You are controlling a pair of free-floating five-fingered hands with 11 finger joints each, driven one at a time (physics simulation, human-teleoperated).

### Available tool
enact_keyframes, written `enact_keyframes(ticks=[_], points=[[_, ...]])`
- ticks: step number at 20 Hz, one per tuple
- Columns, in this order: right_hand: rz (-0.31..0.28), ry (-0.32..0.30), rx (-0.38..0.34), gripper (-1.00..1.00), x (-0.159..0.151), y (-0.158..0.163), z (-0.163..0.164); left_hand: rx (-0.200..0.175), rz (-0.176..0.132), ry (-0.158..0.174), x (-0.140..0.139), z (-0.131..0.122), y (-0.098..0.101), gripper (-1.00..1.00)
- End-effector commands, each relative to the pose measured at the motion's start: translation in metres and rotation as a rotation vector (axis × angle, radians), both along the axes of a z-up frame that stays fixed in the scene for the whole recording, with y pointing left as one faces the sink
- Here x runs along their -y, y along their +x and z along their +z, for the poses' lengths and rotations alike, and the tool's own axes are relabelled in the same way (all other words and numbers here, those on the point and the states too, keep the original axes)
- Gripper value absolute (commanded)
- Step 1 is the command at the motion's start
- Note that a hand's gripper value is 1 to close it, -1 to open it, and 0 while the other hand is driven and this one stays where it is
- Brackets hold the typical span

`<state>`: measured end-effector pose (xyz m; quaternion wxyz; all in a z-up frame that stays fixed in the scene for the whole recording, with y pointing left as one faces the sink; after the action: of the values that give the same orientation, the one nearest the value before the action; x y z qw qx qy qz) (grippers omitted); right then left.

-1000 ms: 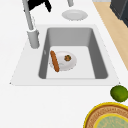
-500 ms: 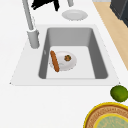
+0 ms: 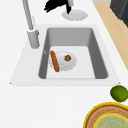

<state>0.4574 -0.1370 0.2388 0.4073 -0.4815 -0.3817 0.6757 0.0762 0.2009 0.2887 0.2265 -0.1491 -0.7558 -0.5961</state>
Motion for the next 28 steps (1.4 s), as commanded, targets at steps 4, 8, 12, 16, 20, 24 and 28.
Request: enact_keyframes(ticks=[4,8,12,16,20,24,28], points=[[0.075,0.107,-0.118,-1.00,-0.009,-0.005,-0.010,0.000,0.000,0.000,0.000,0.000,0.000,0.00],[0.147,0.152,-0.153,-1.00,-0.010,-0.006,-0.015,0.000,0.000,0.000,0.000,0.000,0.000,0.00],[0.230,0.201,-0.174,-1.00,-0.010,-0.006,-0.024,0.000,0.000,0.000,0.000,0.000,0.000,0.00],[0.258,0.177,-0.249,-1.00,-0.015,-0.015,-0.032,0.000,0.000,0.000,0.000,0.000,0.000,0.00],[0.223,0.168,-0.335,-1.00,-0.025,-0.018,-0.032,0.000,0.000,0.000,0.000,0.000,0.000,0.00],[0.224,0.178,-0.328,-1.00,-0.032,-0.037,-0.057,0.000,0.000,0.000,0.000,0.000,0.000,0.00],[0.262,0.215,-0.297,-1.00,-0.039,-0.056,-0.075,0.000,0.000,0.000,0.000,0.000,0.000,0.00]])
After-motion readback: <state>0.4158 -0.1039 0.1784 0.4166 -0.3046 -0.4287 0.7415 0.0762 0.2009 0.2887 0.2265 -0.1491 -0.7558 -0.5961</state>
